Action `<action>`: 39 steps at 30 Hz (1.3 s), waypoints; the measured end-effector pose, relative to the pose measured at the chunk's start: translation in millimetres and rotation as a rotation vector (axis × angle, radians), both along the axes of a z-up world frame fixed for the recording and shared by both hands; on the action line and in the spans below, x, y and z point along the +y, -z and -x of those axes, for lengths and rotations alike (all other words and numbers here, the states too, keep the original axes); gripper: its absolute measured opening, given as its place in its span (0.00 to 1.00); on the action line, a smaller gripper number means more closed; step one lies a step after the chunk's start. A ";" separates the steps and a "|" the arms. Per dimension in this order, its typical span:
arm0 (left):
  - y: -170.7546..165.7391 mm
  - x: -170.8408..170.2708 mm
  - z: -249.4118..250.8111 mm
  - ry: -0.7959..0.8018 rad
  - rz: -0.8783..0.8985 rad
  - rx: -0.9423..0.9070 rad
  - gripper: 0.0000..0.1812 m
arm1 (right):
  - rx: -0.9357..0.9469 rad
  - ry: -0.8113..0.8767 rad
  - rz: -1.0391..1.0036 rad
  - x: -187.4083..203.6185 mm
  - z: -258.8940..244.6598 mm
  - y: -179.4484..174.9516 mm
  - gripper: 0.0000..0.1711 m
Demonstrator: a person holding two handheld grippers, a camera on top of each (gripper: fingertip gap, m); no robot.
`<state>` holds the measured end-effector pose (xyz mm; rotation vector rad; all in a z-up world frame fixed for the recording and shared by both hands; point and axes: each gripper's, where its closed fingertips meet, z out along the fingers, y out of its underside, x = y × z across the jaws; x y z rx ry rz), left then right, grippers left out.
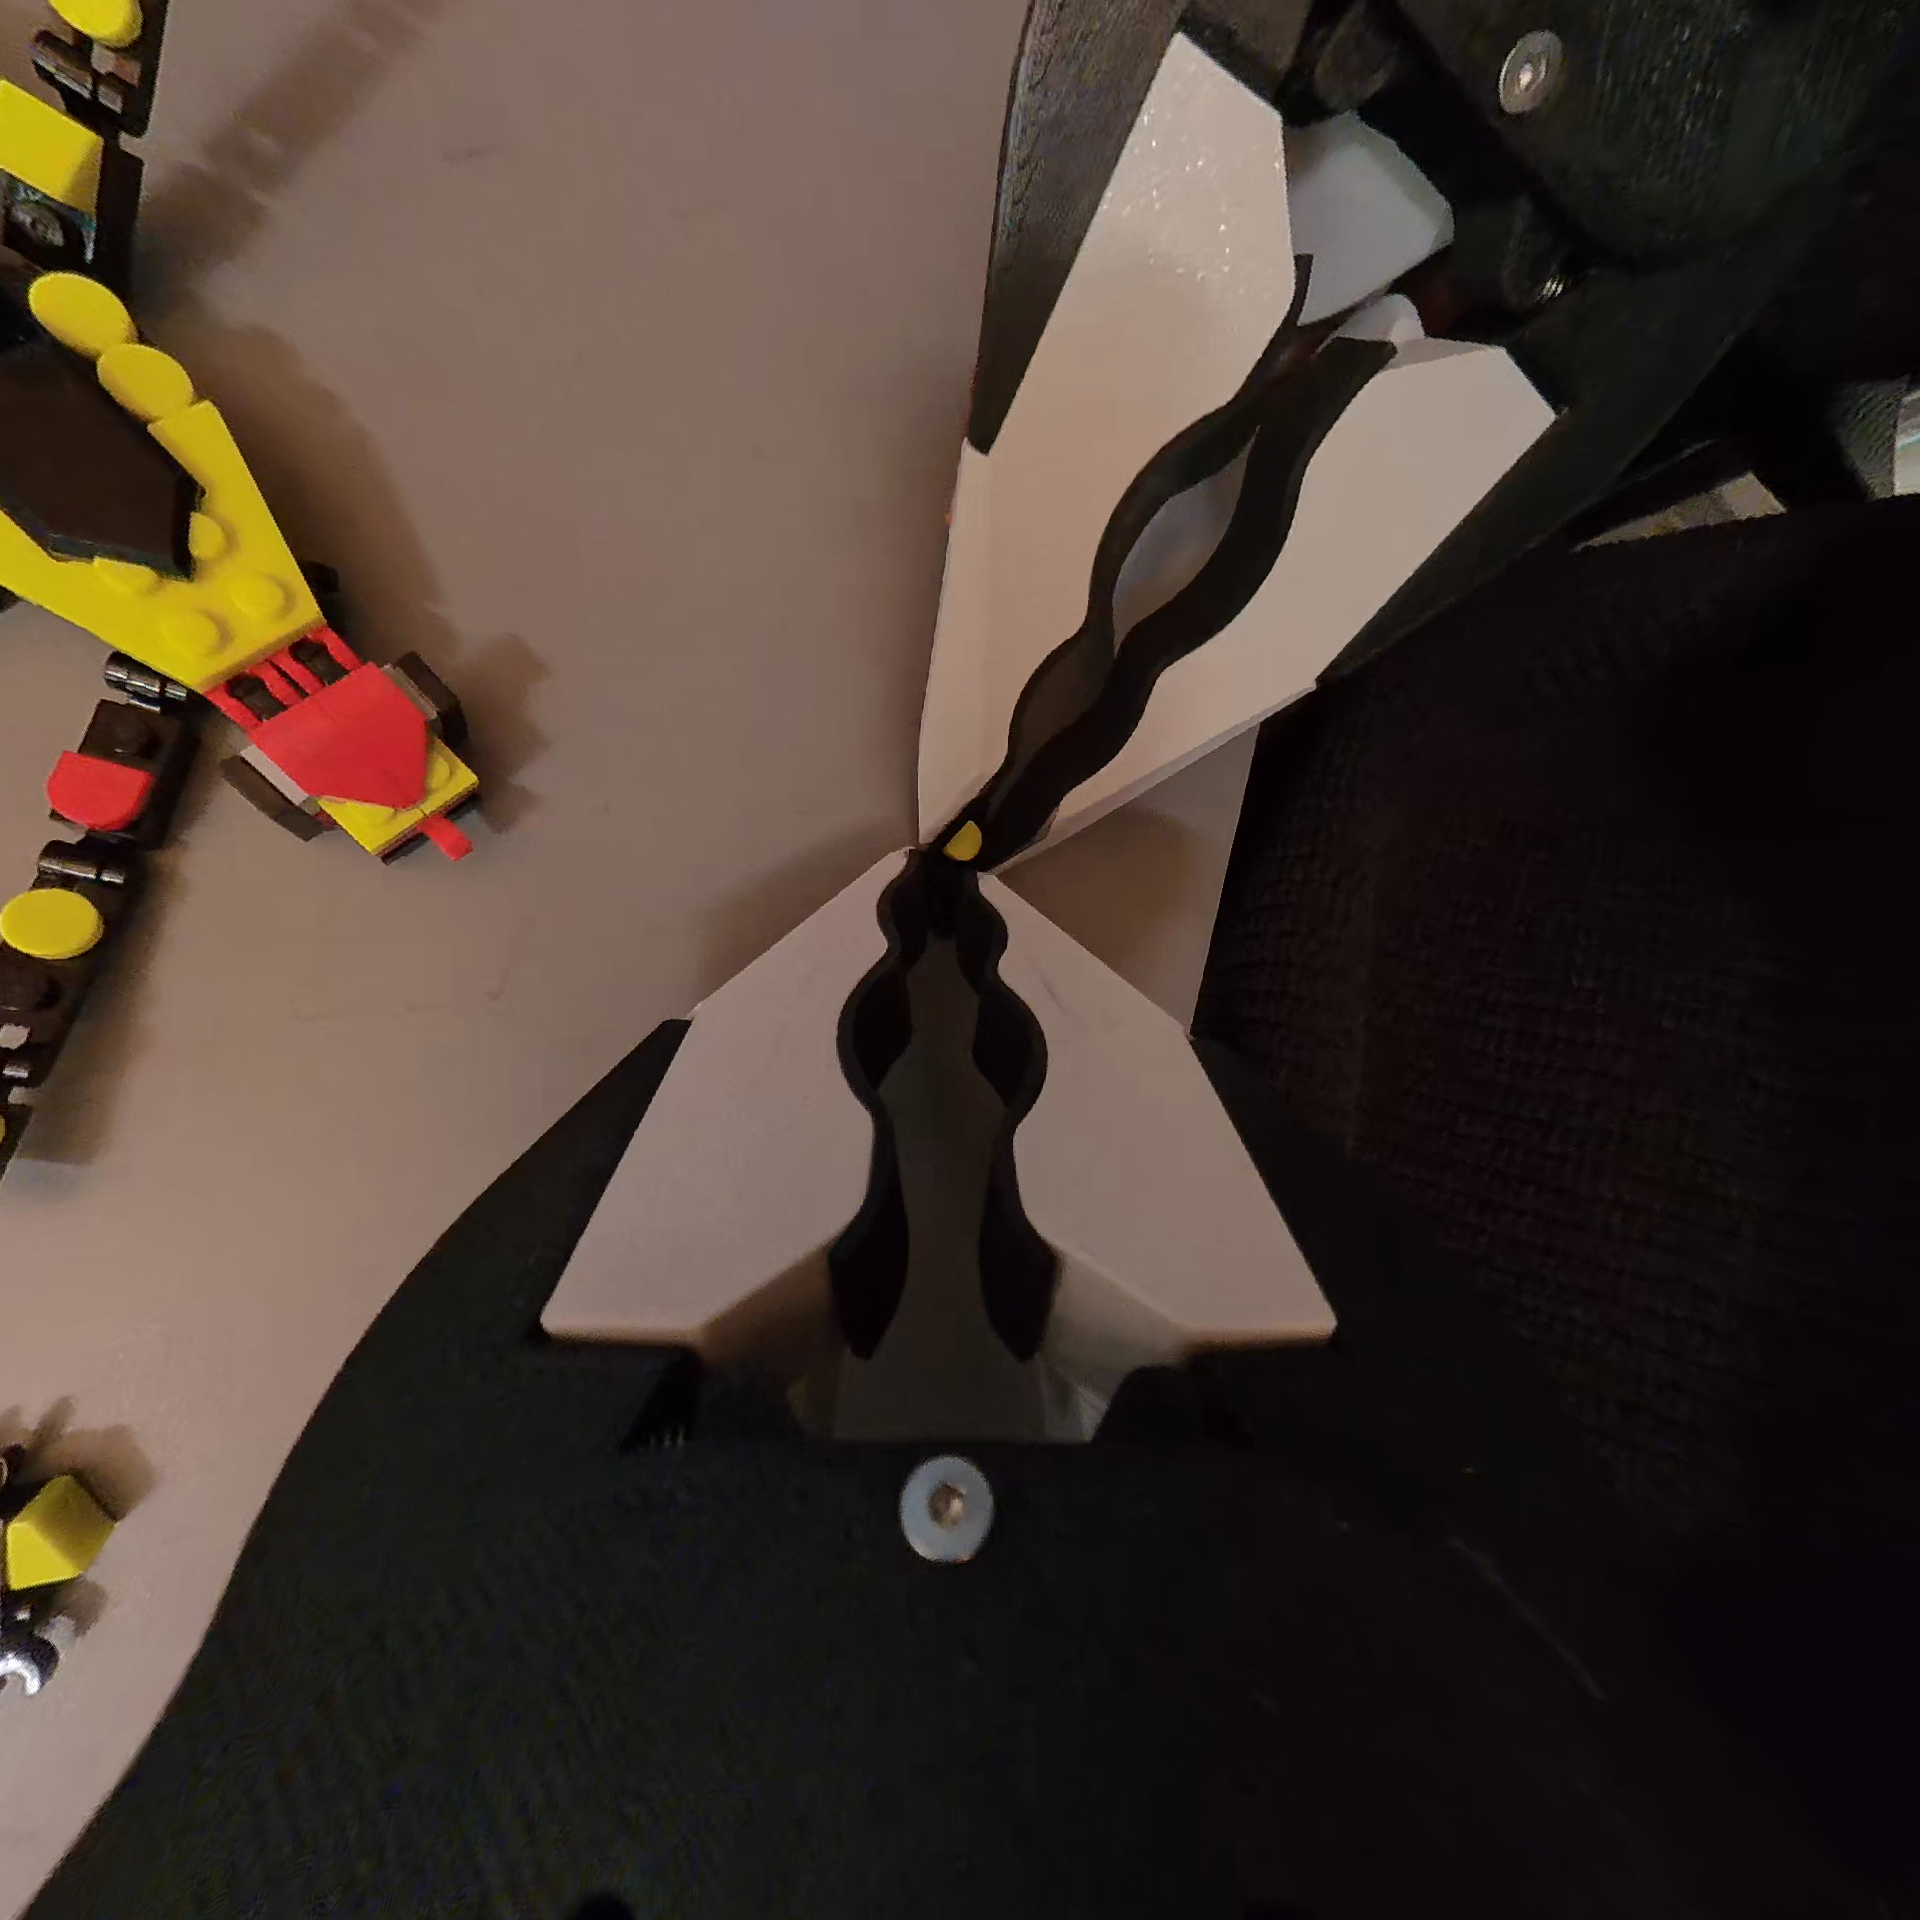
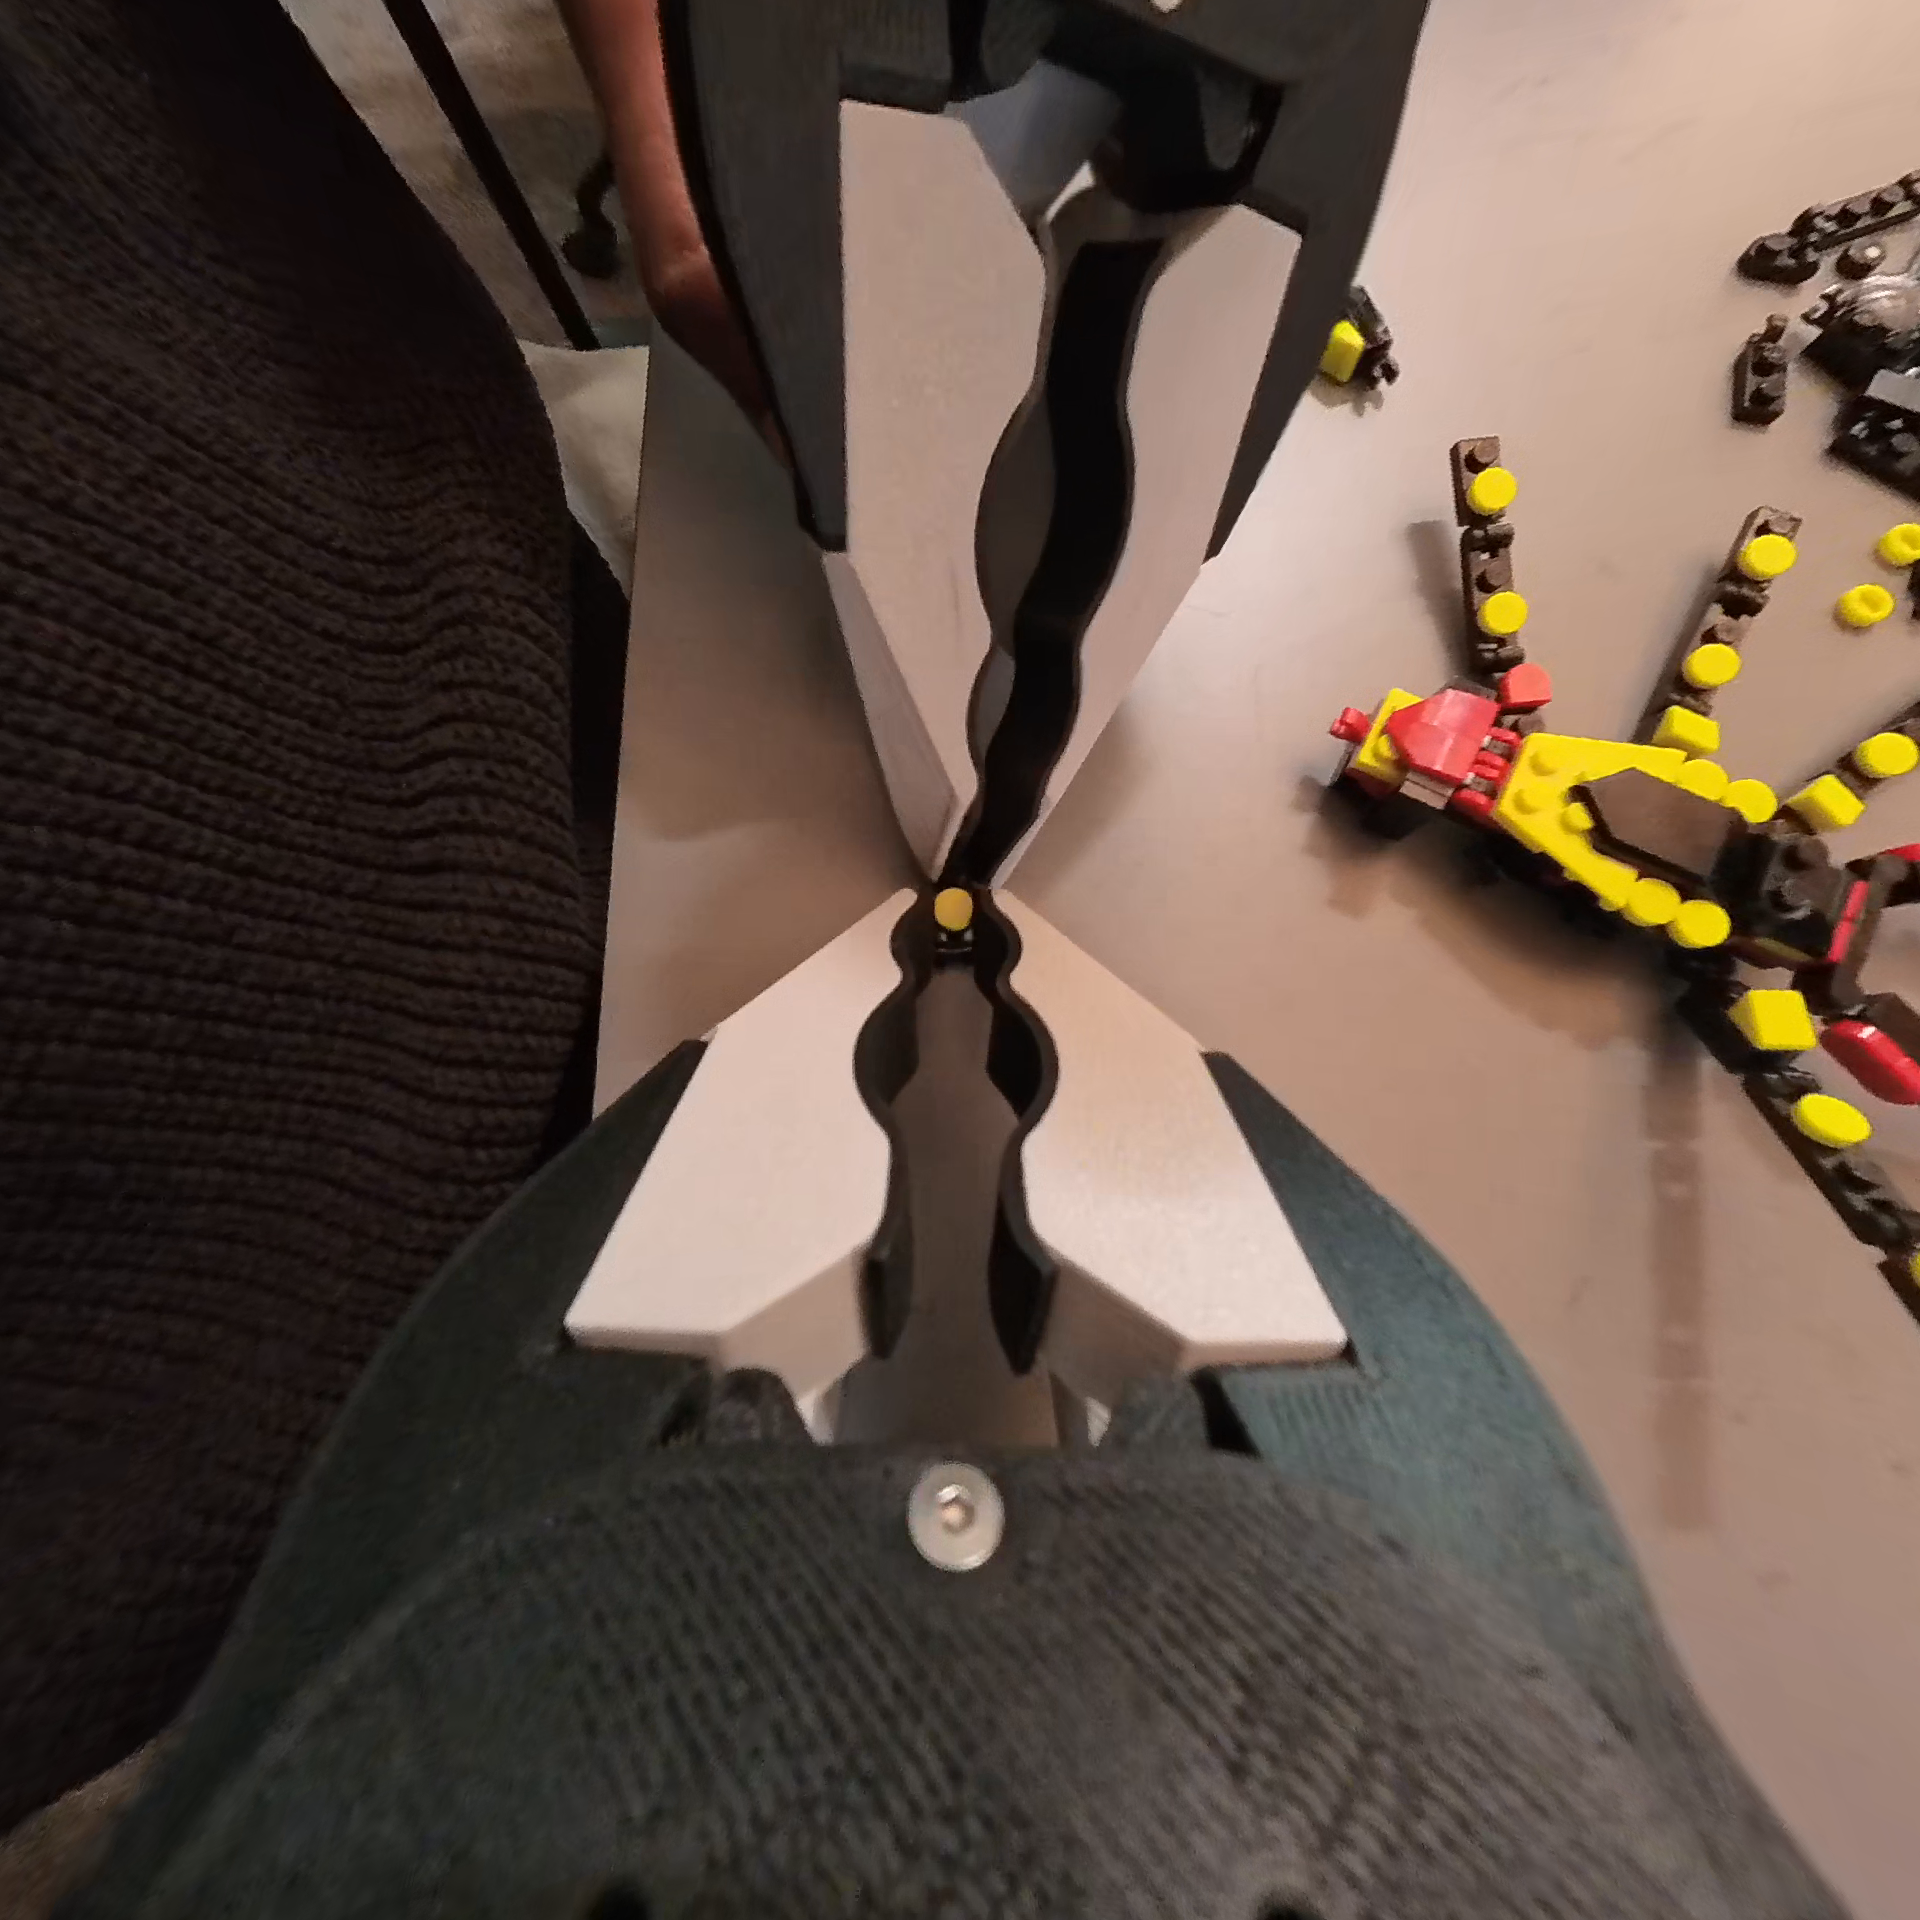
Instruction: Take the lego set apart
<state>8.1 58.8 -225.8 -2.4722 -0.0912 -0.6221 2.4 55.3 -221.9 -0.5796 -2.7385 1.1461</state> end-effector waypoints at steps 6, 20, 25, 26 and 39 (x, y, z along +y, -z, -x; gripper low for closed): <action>0.6 -0.5 -0.9 0.018 0.009 0.052 0.03 | -0.007 0.000 0.028 0.2 -0.3 -1.7 0.03; 2.5 0.9 -4.6 0.026 0.010 0.086 0.04 | 0.034 0.098 0.490 -3.6 20.8 -88.7 0.03; 1.5 1.8 -4.7 0.012 0.015 0.056 0.04 | 0.100 0.170 0.346 24.7 24.6 -68.1 0.03; 1.2 2.0 -4.5 0.014 0.014 0.057 0.04 | 0.102 0.182 0.351 28.1 27.7 -69.4 0.04; -28.5 -3.0 34.4 -0.108 -0.126 0.014 0.03 | 0.194 0.241 0.300 33.4 50.2 -63.6 0.04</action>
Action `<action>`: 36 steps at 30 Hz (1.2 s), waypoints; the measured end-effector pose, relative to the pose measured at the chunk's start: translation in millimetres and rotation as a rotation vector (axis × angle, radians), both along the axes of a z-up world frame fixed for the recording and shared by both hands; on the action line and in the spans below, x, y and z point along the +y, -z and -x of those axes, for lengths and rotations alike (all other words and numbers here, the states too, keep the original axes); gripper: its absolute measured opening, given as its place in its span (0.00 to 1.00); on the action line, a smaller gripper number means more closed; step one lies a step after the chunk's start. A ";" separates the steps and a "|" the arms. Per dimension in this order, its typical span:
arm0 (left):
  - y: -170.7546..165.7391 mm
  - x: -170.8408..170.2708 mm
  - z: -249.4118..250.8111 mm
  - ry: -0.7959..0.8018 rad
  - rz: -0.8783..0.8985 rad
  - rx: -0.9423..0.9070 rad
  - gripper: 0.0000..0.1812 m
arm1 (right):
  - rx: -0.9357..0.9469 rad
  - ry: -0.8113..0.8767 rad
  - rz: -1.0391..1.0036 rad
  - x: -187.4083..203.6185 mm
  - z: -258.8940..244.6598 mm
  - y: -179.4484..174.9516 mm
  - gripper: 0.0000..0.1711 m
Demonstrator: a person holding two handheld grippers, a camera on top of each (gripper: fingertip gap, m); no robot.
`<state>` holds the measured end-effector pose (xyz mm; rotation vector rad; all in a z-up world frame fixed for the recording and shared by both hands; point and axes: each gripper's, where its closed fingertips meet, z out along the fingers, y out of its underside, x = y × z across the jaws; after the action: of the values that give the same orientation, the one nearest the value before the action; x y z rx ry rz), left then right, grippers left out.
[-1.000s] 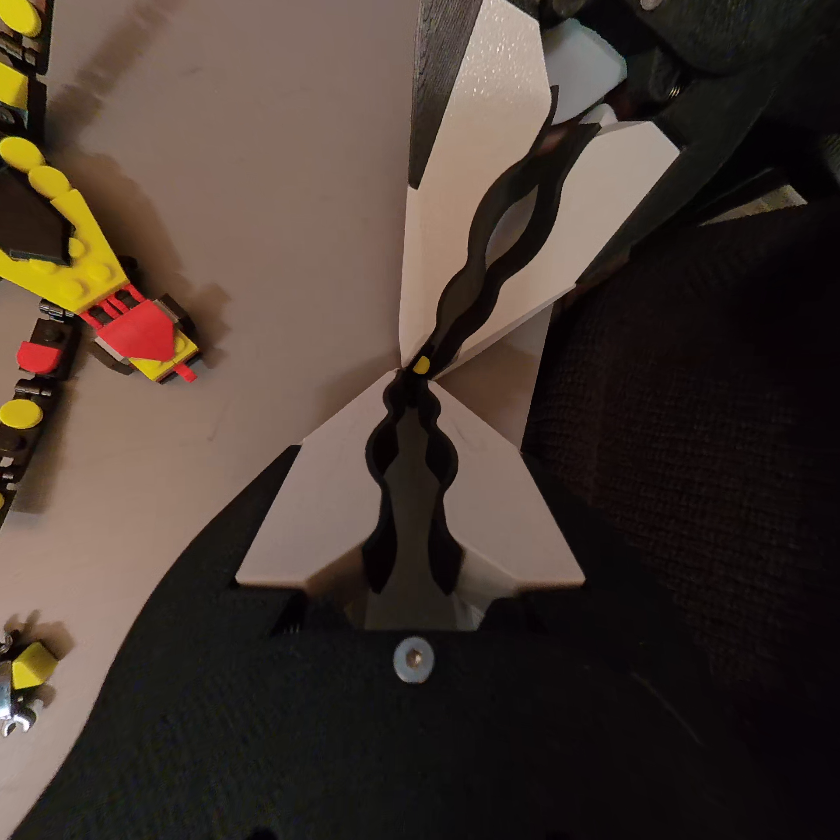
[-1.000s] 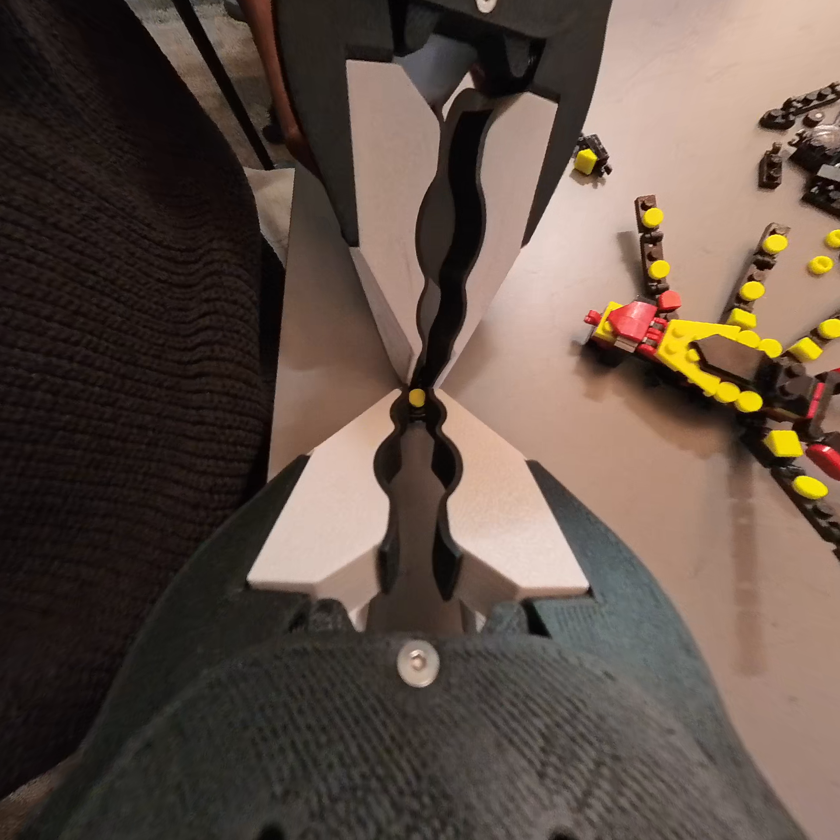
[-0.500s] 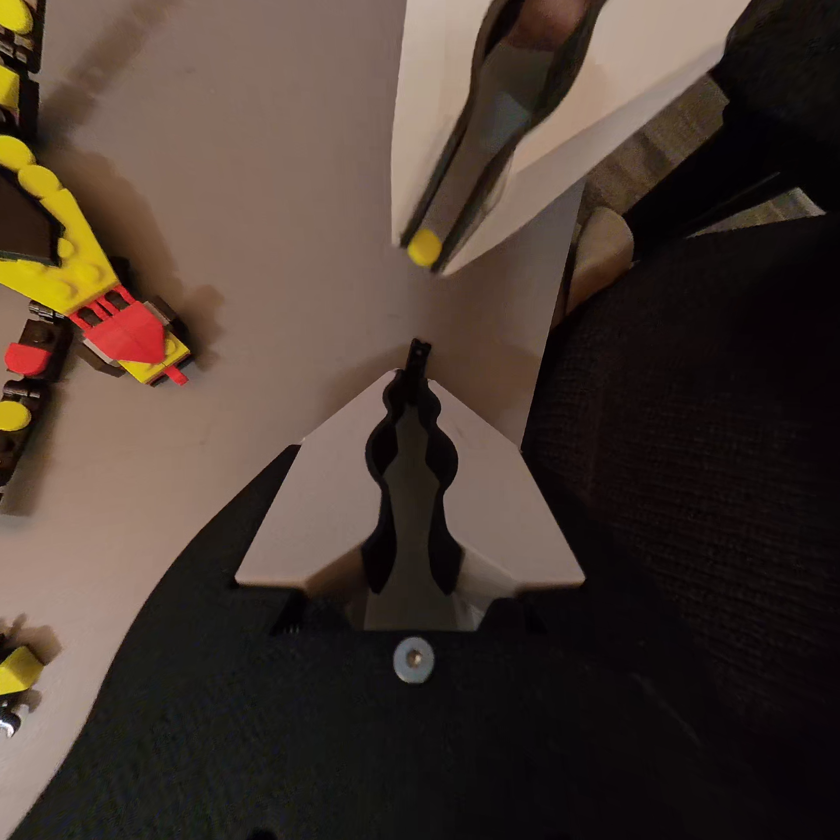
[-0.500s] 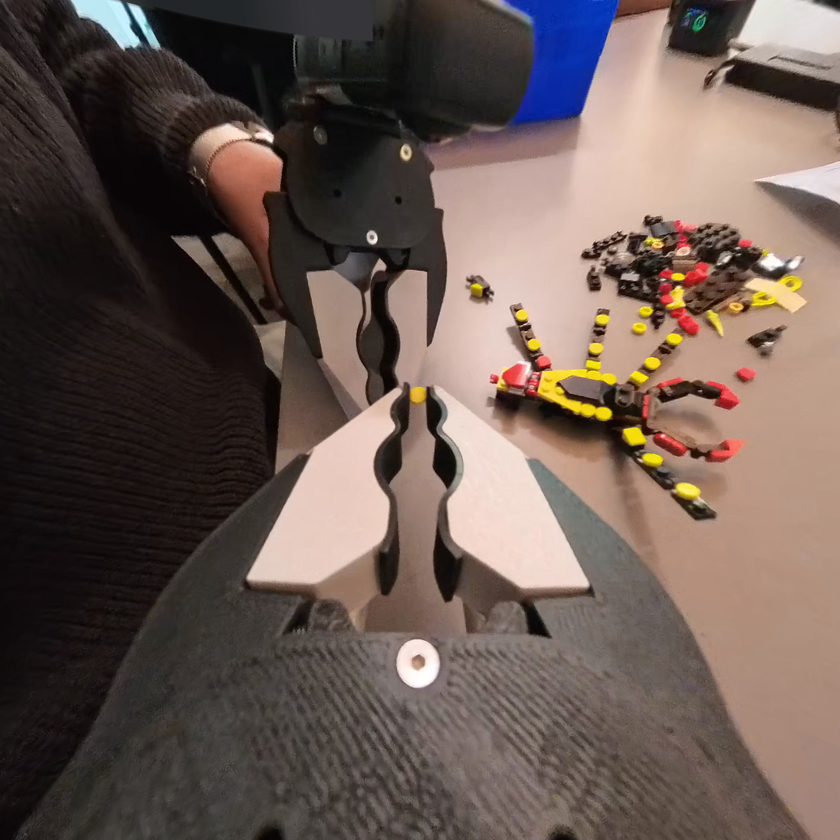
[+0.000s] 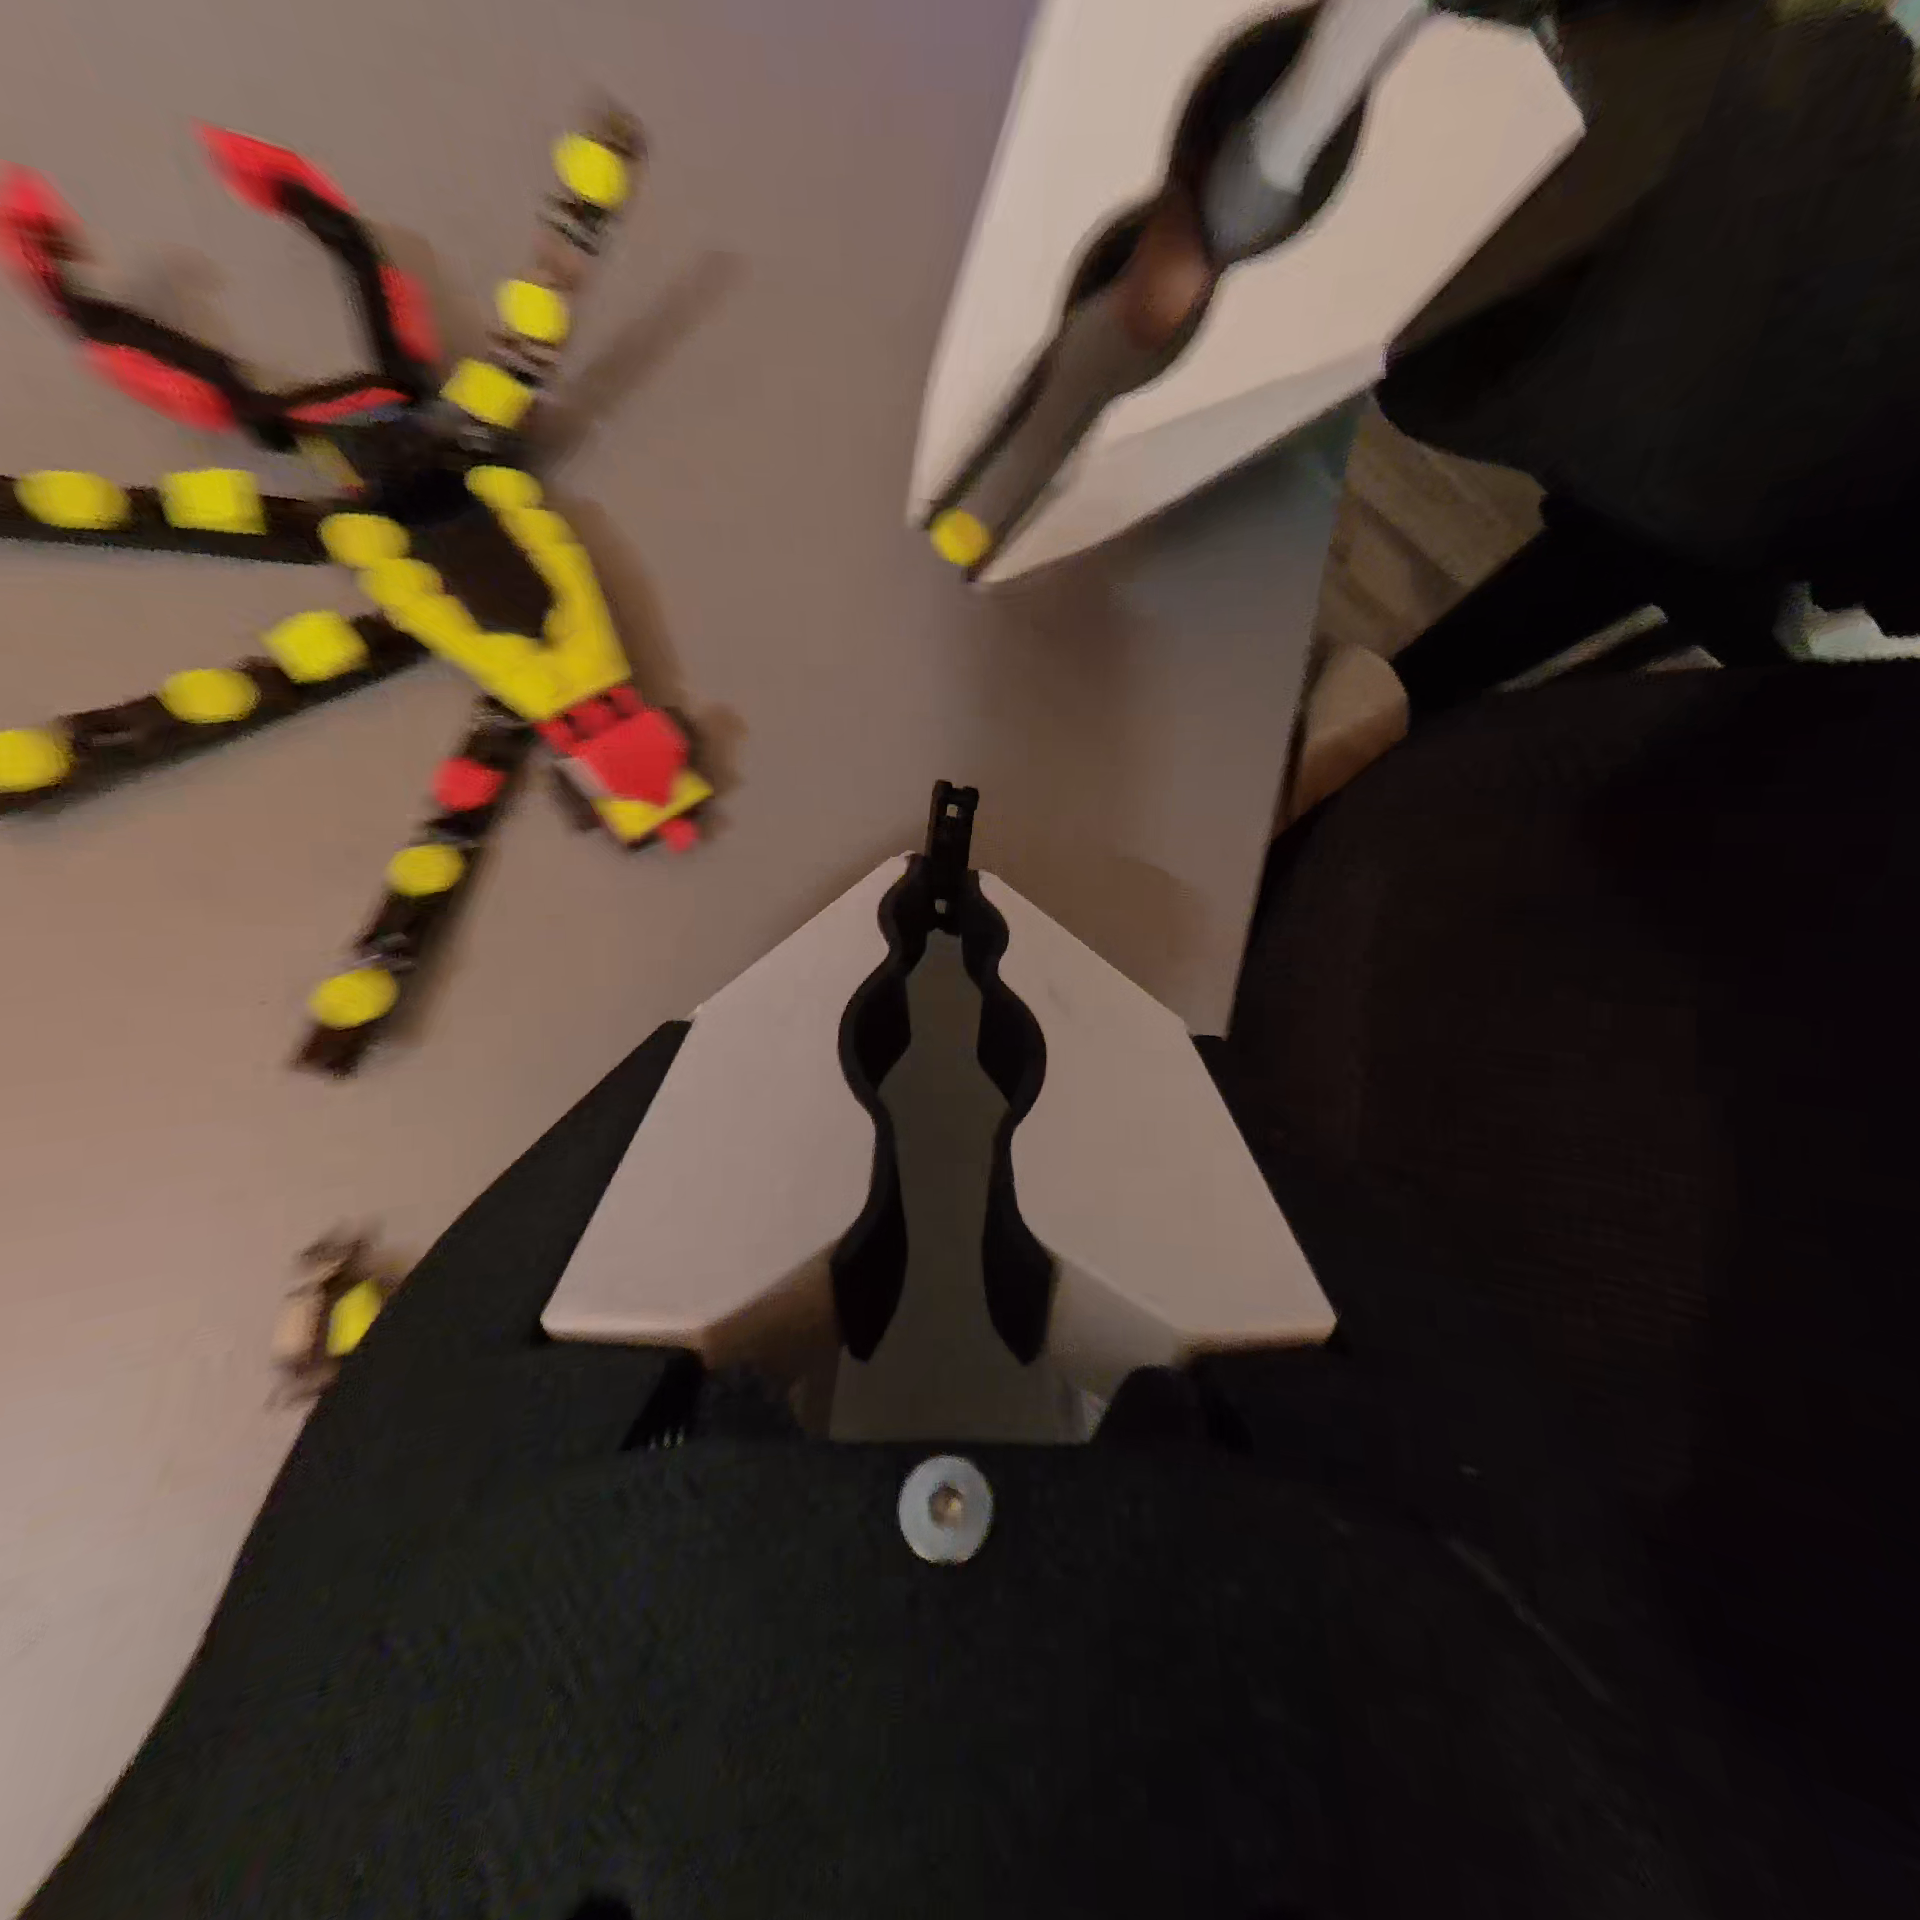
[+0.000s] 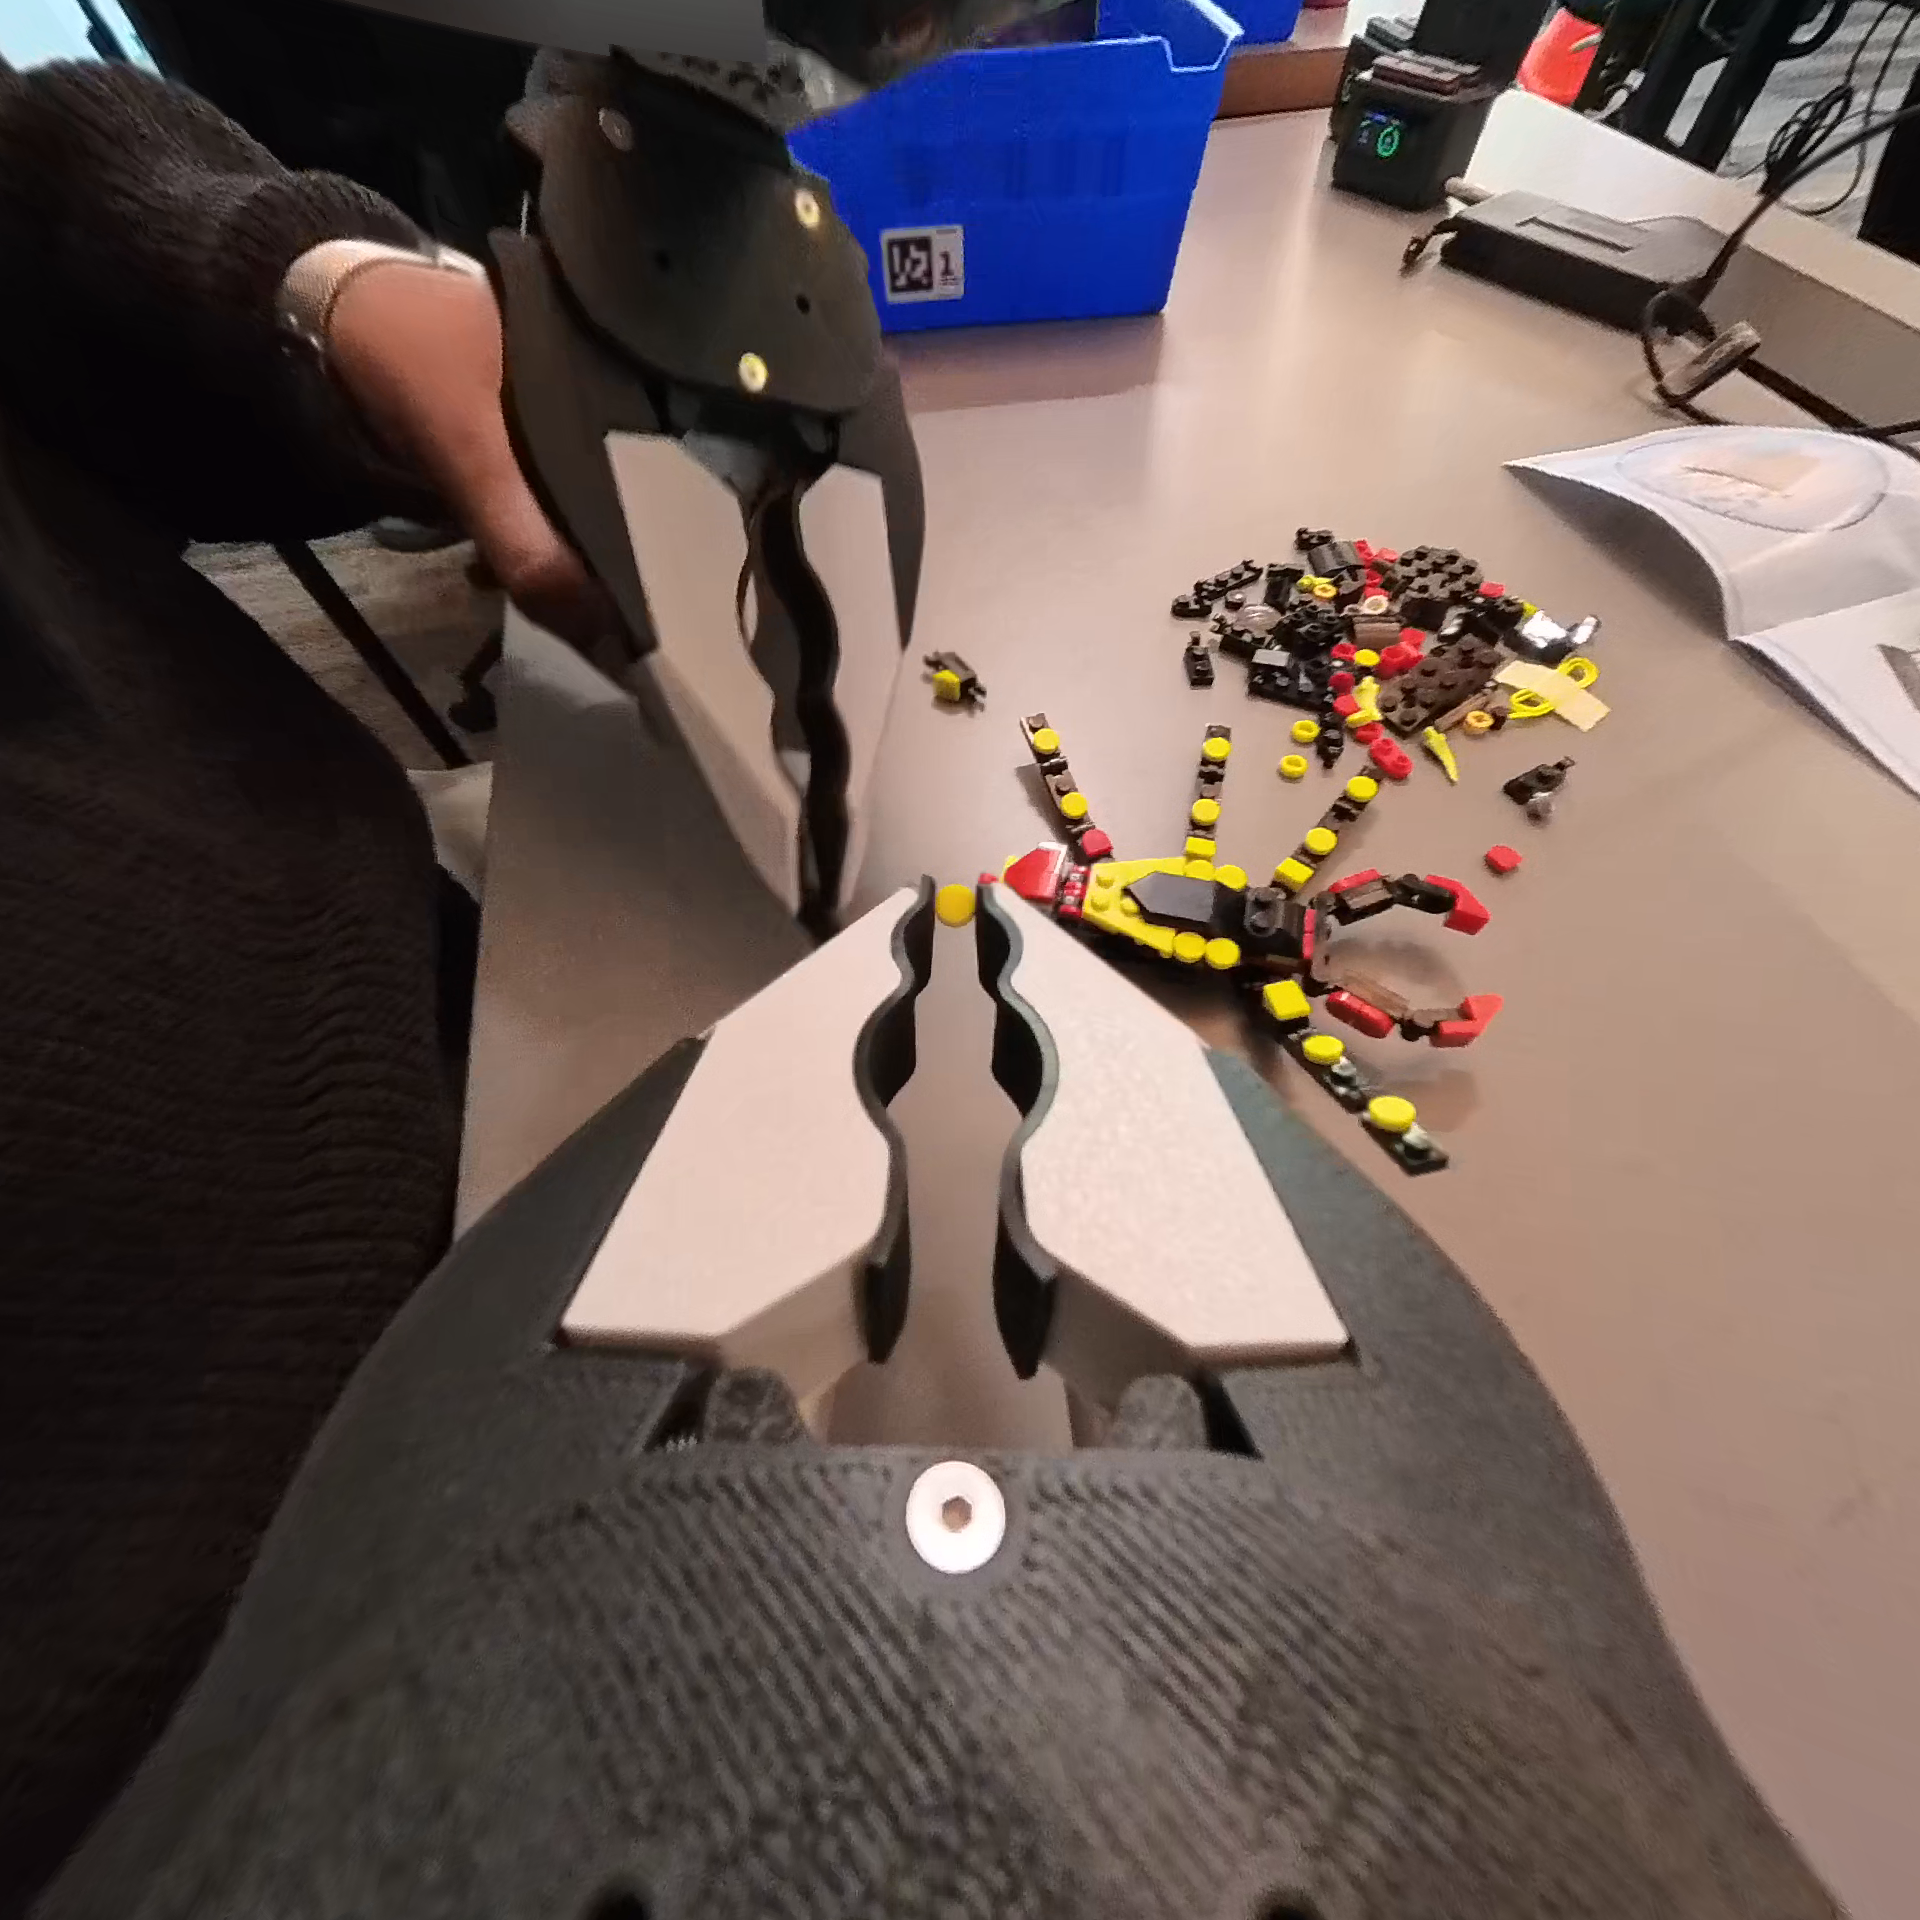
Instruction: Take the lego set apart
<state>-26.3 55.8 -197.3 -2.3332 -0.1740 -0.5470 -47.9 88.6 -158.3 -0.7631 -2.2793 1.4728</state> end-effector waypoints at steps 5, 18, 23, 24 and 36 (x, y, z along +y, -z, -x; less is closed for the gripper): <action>-15.9 -20.6 94.0 -0.282 -0.093 0.098 0.03 | 0.107 0.085 -0.096 6.9 30.8 -8.3 0.04; 4.8 -34.2 182.4 -0.497 -0.042 0.262 0.03 | -0.091 0.084 -0.387 -23.0 161.9 37.9 0.04; 10.5 -35.2 179.1 -0.476 -0.036 0.240 0.03 | -0.092 0.176 -0.331 -12.3 174.0 36.6 0.13; 10.7 -35.1 178.5 -0.475 -0.038 0.234 0.03 | -0.100 0.185 -0.308 -10.6 174.9 34.0 0.16; 3.2 -47.3 188.7 -0.542 -0.069 0.276 0.19 | 0.054 0.255 -0.238 18.6 132.4 -15.2 0.14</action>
<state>-215.0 8.5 -200.4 -2.1404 -0.6204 0.0370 -180.3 107.3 -143.1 -0.8905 -2.1719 1.0736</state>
